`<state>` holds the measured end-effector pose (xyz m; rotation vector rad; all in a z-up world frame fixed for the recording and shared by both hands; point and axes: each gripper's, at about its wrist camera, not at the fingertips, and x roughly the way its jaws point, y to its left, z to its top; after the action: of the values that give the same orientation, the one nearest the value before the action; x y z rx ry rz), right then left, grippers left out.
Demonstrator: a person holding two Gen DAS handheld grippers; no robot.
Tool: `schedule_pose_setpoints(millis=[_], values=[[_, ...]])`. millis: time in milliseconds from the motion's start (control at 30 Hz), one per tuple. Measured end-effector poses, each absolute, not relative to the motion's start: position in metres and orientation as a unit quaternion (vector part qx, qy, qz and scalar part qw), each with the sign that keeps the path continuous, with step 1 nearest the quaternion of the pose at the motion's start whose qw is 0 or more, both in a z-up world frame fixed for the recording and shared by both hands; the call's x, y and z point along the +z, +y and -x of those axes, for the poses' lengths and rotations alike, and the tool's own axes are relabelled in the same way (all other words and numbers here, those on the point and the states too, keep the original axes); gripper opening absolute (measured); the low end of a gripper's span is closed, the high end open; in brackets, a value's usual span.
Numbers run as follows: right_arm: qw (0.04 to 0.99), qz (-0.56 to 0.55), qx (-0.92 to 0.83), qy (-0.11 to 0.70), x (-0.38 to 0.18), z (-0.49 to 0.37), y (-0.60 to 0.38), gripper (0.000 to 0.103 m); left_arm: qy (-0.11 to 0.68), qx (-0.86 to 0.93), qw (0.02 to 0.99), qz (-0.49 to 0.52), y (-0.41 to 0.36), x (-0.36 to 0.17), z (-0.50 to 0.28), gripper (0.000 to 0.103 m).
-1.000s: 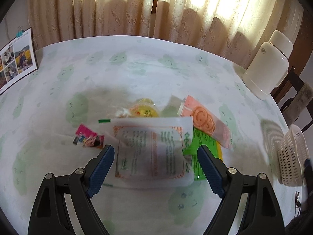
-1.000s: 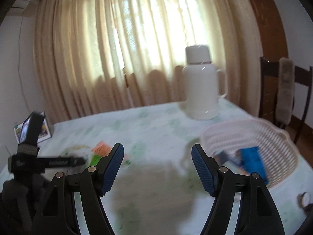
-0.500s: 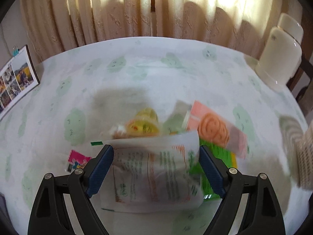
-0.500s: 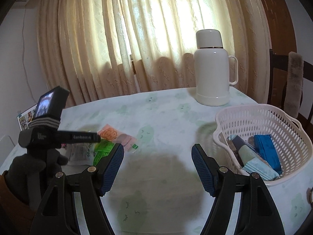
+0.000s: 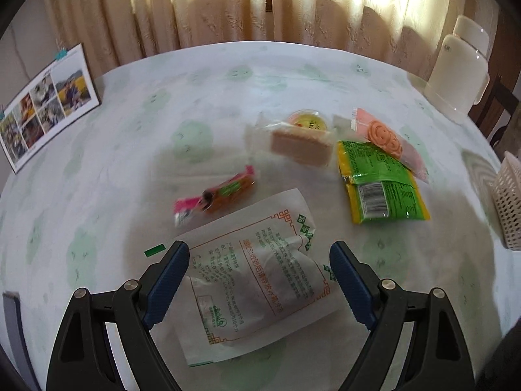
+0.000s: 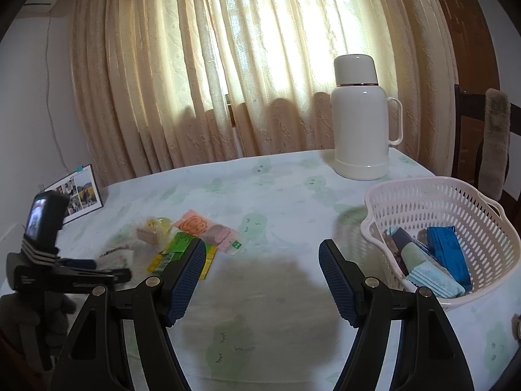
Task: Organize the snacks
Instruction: 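Lower the left gripper onto the white printed snack bag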
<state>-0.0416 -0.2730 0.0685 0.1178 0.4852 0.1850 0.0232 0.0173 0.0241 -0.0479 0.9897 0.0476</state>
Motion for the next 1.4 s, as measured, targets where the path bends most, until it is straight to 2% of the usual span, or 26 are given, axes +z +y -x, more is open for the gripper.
schedule_pose_setpoints(millis=[433,667,967,1267,1400], values=[[0.965,-0.056,0.088,0.242,0.067,0.042,-0.272,0.072,0.492,0.017,0.866,0.092,0.054,0.028,-0.008,0.086],[0.964,-0.053,0.091,0.245,0.066,0.043,-0.271,0.072,0.464,0.011,0.88,0.101,0.068,0.045,-0.023,0.086],[0.962,-0.056,0.093,0.252,0.063,0.04,-0.272,0.072,0.5,-0.015,0.857,0.124,0.076,0.019,-0.026,0.085],[0.961,-0.05,0.097,0.254,0.061,0.041,-0.27,0.072,0.508,-0.063,0.852,0.106,0.055,0.026,0.026,0.085],[0.961,-0.049,0.095,0.256,0.061,0.04,-0.268,0.072,0.491,-0.053,0.867,0.068,0.044,0.037,0.031,0.086]])
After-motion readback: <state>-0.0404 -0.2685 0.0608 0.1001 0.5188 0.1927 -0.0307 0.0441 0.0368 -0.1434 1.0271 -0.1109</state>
